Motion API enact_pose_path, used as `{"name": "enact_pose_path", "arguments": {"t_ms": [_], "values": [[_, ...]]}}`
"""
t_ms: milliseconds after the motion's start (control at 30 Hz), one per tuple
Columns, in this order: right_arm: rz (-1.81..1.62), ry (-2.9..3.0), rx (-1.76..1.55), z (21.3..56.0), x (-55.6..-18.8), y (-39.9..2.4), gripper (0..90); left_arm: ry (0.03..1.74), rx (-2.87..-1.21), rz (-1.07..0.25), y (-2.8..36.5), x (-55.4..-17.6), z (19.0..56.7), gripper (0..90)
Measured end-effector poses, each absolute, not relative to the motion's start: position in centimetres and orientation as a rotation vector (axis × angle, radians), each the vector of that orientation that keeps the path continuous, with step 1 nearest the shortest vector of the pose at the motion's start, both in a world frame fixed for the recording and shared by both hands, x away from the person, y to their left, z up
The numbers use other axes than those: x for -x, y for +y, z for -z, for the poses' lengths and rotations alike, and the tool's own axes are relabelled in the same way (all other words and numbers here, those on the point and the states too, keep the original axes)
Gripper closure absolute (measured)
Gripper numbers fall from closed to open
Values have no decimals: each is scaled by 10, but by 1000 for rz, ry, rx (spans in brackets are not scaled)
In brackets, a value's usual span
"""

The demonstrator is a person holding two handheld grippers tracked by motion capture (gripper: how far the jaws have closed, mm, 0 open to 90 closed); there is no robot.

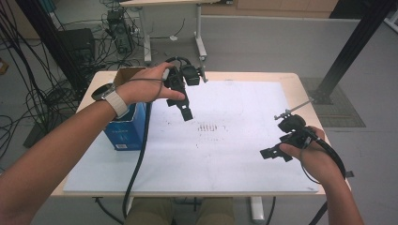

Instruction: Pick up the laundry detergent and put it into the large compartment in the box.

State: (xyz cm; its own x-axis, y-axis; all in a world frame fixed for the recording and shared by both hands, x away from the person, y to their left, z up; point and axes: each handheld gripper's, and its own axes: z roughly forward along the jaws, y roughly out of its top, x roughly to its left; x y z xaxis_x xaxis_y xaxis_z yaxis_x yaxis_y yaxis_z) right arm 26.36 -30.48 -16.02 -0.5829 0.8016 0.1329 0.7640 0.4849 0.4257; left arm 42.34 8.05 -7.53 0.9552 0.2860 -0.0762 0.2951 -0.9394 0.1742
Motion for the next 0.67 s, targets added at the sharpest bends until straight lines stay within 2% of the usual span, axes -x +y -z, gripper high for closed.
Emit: {"name": "enact_pose_path", "arguments": {"t_ms": [667], "values": [[-689,2635,-1384,159,-261,-303,81,450,-2917,74,82,-423,76,103]]}}
